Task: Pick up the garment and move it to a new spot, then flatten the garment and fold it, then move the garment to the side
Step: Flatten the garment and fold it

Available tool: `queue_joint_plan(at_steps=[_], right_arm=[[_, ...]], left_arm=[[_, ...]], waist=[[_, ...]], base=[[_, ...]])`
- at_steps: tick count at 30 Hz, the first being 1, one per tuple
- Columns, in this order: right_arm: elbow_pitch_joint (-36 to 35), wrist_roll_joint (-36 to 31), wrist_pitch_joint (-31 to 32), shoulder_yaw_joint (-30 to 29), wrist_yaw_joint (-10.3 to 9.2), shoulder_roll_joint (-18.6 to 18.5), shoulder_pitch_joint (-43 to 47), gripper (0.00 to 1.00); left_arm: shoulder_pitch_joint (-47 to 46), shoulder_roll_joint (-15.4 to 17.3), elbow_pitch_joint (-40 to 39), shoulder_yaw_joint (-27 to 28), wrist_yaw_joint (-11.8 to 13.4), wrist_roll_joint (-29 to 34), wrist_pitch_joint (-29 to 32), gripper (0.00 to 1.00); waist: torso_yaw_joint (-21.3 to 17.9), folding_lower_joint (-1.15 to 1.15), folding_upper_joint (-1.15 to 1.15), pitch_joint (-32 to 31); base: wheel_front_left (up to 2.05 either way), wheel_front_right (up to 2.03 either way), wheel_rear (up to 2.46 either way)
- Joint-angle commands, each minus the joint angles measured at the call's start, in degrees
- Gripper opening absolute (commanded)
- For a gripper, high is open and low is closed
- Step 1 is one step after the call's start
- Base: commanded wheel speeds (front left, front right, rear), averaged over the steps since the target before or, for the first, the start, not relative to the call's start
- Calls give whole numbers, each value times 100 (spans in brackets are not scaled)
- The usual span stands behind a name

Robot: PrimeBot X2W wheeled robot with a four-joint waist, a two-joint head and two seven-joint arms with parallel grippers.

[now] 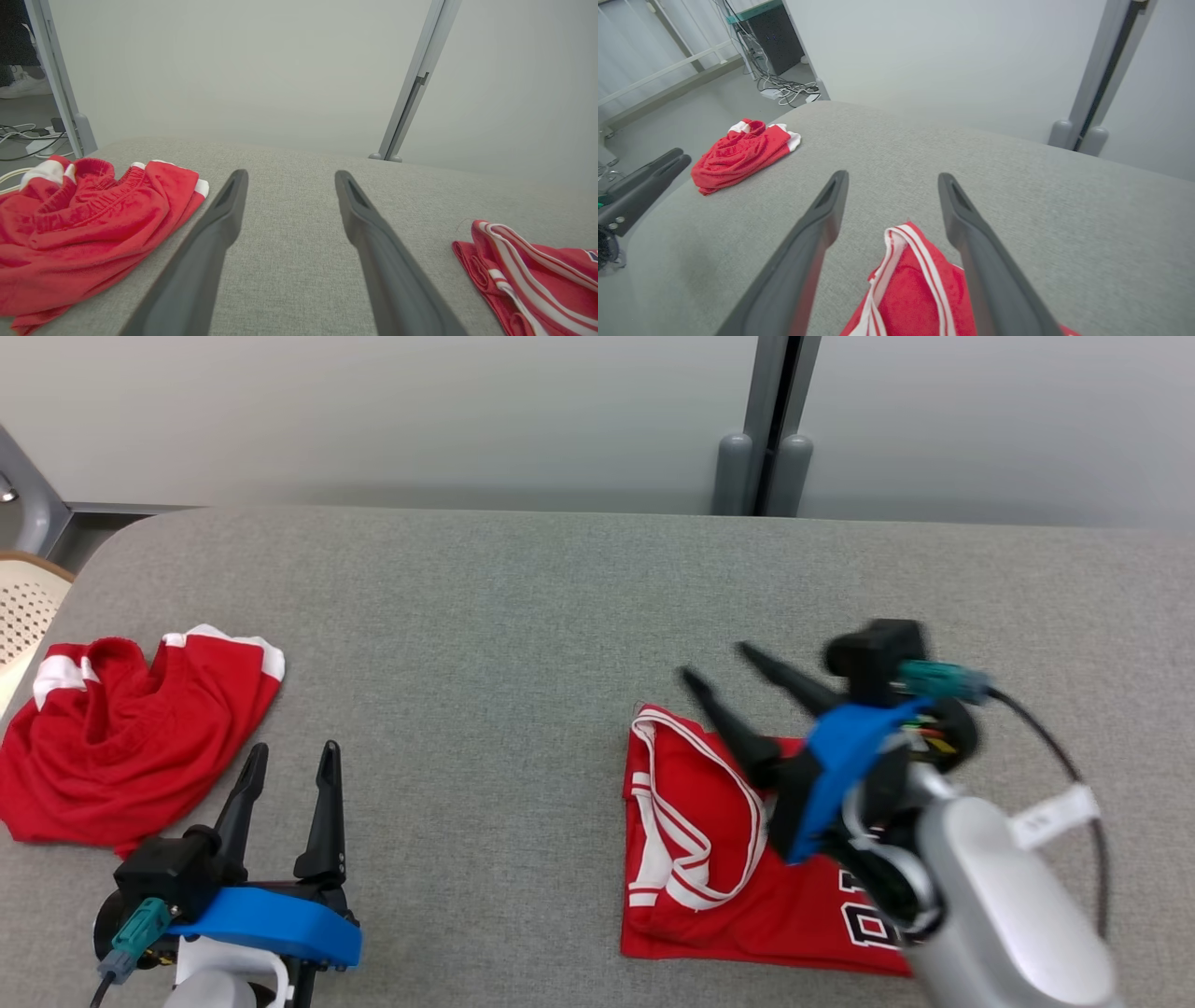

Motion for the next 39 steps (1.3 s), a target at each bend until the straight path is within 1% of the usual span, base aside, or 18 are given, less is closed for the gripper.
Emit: queue_joint_plan(at_steps=[1,4,6,8,11,13,14,15,16,21,26,30,35,37,39], right_arm=[[-68,-119,-61,-139,1,-134,183,100],[-459,-570,-301,-709,2,-274,550,100],[-600,-917,-426,-1089,2,-394,851,100],[-654,-1196,-504,-1385,2,-383,1152,100],[-598,-1503,-638,-1598,2,-319,1452,100],[-426,-1689,-713,-1576,2,-267,1637,100],[-330,-1729,-762,-1538,2,-224,1687,49],[-223,-1793,-817,-1478,2,-189,1708,29],[-91,-1852,-845,-1384,2,-161,1729,0],[595,-1925,-1008,-714,1,41,1608,0],[1192,-1724,-979,74,2,146,1352,0],[1402,-1156,-1055,932,2,153,1138,0],[1480,-453,-863,1981,2,146,955,0],[1435,-177,-801,2282,1,146,907,0],[1358,-8,-850,2403,1,145,851,0]], left_arm=[[27,33,-31,24,23,-14,-29,100],[86,46,-97,53,58,-29,-32,100],[110,49,-138,68,72,-40,-28,100],[128,54,-184,81,88,-48,-30,100],[133,61,-240,94,103,-39,-32,100],[97,52,-263,88,113,-43,-32,100],[77,45,-272,86,114,-45,-32,100],[58,39,-274,83,111,-46,-33,100],[45,33,-271,79,99,-47,-33,100],[27,19,-250,58,99,-46,-35,100],[28,19,-227,20,81,-44,-32,100],[21,12,-208,-19,71,-44,-31,100],[86,9,-193,-48,91,-68,-32,100],[128,21,-192,-50,103,-77,-32,100],[165,39,-197,-35,111,-88,-32,100]], waist=[[-22,0,0,-10],[-72,0,0,-9],[-95,0,0,2],[-122,0,0,18],[-139,0,0,66],[-129,0,0,103],[-122,0,0,116],[-114,0,0,127],[-106,0,0,133],[-60,0,0,130],[15,0,0,83],[87,0,0,36],[134,0,0,-21],[131,0,0,-43],[107,0,0,-65]], base=[[0,0,0],[0,0,0],[0,0,0],[0,0,0],[0,0,0],[0,0,0],[0,0,0],[0,0,0],[0,0,0],[0,0,0],[0,0,0],[0,0,0],[0,0,0],[0,0,0],[0,0,0]])
